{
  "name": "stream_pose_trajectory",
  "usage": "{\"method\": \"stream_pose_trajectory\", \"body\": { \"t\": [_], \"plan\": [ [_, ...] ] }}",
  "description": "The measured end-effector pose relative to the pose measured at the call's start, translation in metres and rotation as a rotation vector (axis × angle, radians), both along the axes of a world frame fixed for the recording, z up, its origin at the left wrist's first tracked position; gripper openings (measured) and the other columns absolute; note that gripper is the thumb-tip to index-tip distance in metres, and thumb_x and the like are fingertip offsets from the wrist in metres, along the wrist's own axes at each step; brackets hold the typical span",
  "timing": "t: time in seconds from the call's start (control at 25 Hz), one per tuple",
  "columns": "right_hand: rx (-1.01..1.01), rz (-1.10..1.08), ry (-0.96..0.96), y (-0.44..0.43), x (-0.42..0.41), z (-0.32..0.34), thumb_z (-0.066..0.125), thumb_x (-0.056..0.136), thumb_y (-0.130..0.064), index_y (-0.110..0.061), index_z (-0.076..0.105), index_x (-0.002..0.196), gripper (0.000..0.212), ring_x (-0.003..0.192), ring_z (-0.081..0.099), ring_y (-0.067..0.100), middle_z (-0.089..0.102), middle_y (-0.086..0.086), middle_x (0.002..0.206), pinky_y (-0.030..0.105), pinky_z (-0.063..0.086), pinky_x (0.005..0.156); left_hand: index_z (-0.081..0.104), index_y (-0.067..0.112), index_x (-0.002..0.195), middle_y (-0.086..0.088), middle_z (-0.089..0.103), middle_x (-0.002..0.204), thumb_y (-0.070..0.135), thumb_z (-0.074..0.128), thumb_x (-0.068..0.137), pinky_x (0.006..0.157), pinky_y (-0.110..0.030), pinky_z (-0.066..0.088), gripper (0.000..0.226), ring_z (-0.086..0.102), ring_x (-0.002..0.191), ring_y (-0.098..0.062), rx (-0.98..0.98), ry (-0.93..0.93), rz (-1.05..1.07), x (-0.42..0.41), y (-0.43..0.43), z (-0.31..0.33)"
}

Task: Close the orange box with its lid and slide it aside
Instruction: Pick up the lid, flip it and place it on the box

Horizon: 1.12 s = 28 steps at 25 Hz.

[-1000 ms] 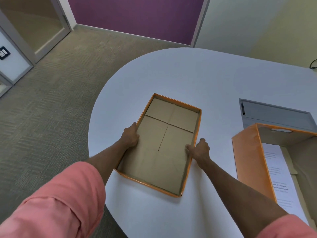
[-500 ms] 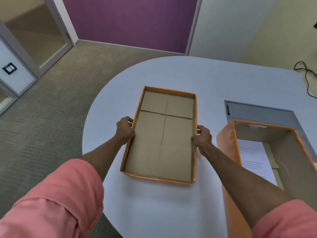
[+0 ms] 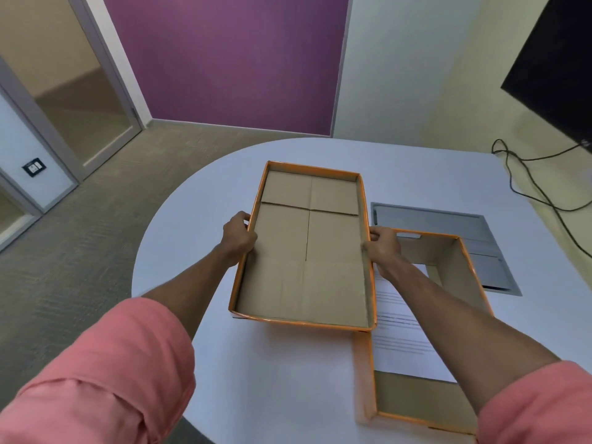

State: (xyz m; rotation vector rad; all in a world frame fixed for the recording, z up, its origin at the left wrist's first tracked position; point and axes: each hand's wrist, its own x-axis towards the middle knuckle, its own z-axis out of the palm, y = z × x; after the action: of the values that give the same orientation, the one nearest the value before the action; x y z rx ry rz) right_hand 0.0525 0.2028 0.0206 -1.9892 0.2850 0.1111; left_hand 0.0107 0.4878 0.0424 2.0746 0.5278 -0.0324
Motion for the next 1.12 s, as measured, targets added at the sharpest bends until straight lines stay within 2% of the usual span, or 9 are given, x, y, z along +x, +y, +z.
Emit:
{"method": "stream_pose_trajectory", "body": {
  "t": [0.12, 0.32, 0.48, 0.6, 0.72, 0.8, 0.92, 1.04, 1.12],
  "plan": [
    [0.026, -0.002, -0.013, -0.038, -0.015, 0.015, 0.054, 0.083, 0.016, 0.001, 0.07, 0.108, 0.033, 0.089, 0.07, 0.031, 0.072, 0.019, 0.105, 0.049, 0.059, 0.084, 0.044, 0.003, 0.133, -0.019, 0.052, 0.129, -0.005, 0.054, 0.087, 0.078, -0.031, 0.048, 0.047, 0.053, 0.101, -0.024, 0.014, -0.023, -0.006, -0.018, -0.039, 0.013],
    [0.1, -0.019, -0.008, -0.094, -0.043, 0.03, 0.058, 0.086, 0.015, 0.007, 0.064, 0.118, 0.034, 0.104, 0.067, 0.039, 0.068, 0.025, 0.117, 0.053, 0.056, 0.091, 0.043, 0.004, 0.133, -0.019, 0.049, 0.134, 0.004, 0.05, 0.092, 0.083, -0.032, 0.046, 0.042, 0.052, 0.112, -0.029, 0.064, -0.081, -0.008, -0.046, -0.098, 0.028],
    [0.084, -0.032, 0.019, -0.124, -0.068, 0.032, 0.057, 0.088, 0.012, 0.01, 0.062, 0.118, 0.031, 0.107, 0.065, 0.039, 0.066, 0.026, 0.118, 0.049, 0.055, 0.092, 0.039, 0.007, 0.137, -0.018, 0.05, 0.134, 0.013, 0.043, 0.097, 0.079, -0.032, 0.043, 0.04, 0.052, 0.1, -0.022, 0.066, -0.098, -0.065, -0.061, -0.125, 0.032],
    [0.124, -0.064, 0.036, -0.137, -0.081, 0.028, 0.055, 0.088, 0.014, 0.011, 0.06, 0.119, 0.031, 0.103, 0.065, 0.037, 0.065, 0.026, 0.117, 0.04, 0.055, 0.08, 0.041, 0.012, 0.135, -0.016, 0.052, 0.131, 0.019, 0.042, 0.097, 0.079, -0.033, 0.045, 0.039, 0.053, 0.101, -0.022, 0.002, -0.106, -0.109, -0.066, -0.133, 0.041],
    [0.109, -0.102, 0.081, -0.144, -0.087, 0.024, 0.058, 0.086, 0.013, 0.008, 0.06, 0.119, 0.033, 0.088, 0.062, 0.027, 0.065, 0.019, 0.106, 0.035, 0.052, 0.072, 0.047, 0.018, 0.129, -0.014, 0.057, 0.125, 0.02, 0.044, 0.094, 0.078, -0.033, 0.051, 0.035, 0.06, 0.1, -0.023, -0.142, -0.135, -0.151, -0.065, -0.14, 0.059],
    [0.07, -0.111, 0.142, -0.145, -0.089, 0.023, 0.059, 0.086, 0.01, 0.006, 0.062, 0.113, 0.027, 0.084, 0.061, 0.024, 0.063, 0.014, 0.098, 0.03, 0.051, 0.065, 0.051, 0.018, 0.126, -0.014, 0.061, 0.117, 0.019, 0.048, 0.092, 0.069, -0.031, 0.055, 0.034, 0.064, 0.091, -0.019, -0.207, -0.178, -0.149, -0.062, -0.146, 0.072],
    [-0.086, -0.105, 0.172, -0.141, -0.088, 0.034, 0.061, 0.088, -0.002, -0.004, 0.06, 0.085, 0.003, 0.068, 0.055, 0.017, 0.061, 0.011, 0.091, 0.024, 0.042, 0.052, 0.052, 0.015, 0.128, -0.015, 0.062, 0.115, 0.017, 0.051, 0.091, 0.068, -0.032, 0.057, 0.037, 0.065, 0.089, -0.02, -0.272, -0.203, -0.154, -0.056, -0.16, 0.092],
    [-0.249, -0.124, 0.0, -0.126, -0.079, 0.072, 0.061, 0.09, -0.029, -0.013, 0.049, 0.077, 0.024, 0.066, 0.049, 0.02, 0.05, 0.0, 0.07, 0.027, 0.036, 0.054, 0.05, 0.014, 0.131, -0.016, 0.059, 0.12, 0.015, 0.053, 0.092, 0.078, -0.038, 0.058, 0.039, 0.063, 0.098, -0.025, -0.319, -0.201, -0.169, -0.049, -0.182, 0.111],
    [-0.158, -0.069, -0.115, -0.111, -0.067, 0.107, 0.058, 0.09, -0.039, -0.012, 0.048, 0.064, 0.039, 0.07, 0.049, 0.026, 0.048, 0.003, 0.063, 0.03, 0.038, 0.059, 0.05, 0.014, 0.131, -0.016, 0.059, 0.123, 0.014, 0.055, 0.091, 0.089, -0.045, 0.056, 0.04, 0.062, 0.105, -0.029, -0.31, -0.217, -0.171, -0.045, -0.201, 0.122]
  ]
}}
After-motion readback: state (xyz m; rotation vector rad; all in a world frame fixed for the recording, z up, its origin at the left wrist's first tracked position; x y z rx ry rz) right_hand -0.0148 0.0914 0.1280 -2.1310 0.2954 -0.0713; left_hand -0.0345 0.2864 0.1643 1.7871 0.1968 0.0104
